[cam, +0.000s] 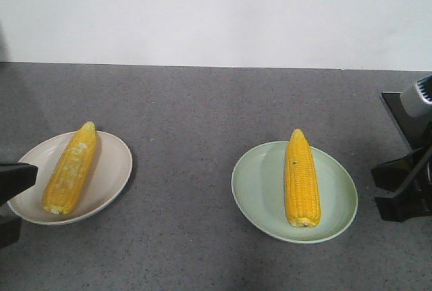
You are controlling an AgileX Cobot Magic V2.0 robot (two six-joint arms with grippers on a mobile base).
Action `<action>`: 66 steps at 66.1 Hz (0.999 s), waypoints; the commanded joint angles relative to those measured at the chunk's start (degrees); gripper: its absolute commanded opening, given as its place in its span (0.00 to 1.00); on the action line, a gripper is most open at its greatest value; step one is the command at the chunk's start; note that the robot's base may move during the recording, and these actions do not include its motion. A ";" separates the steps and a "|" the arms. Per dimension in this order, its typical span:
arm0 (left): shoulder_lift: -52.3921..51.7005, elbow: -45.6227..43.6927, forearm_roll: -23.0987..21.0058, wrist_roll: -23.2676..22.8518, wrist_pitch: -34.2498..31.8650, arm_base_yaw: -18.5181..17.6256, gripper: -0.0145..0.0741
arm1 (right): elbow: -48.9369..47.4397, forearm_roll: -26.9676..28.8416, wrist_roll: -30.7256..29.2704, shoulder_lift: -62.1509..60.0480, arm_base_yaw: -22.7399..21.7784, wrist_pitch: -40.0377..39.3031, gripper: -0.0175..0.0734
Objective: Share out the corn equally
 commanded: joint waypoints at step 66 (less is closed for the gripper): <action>-19.87 25.22 4.80 -0.28 -30.20 7.75 0.15 | -1.33 0.52 -0.38 -0.62 -0.16 -2.57 0.18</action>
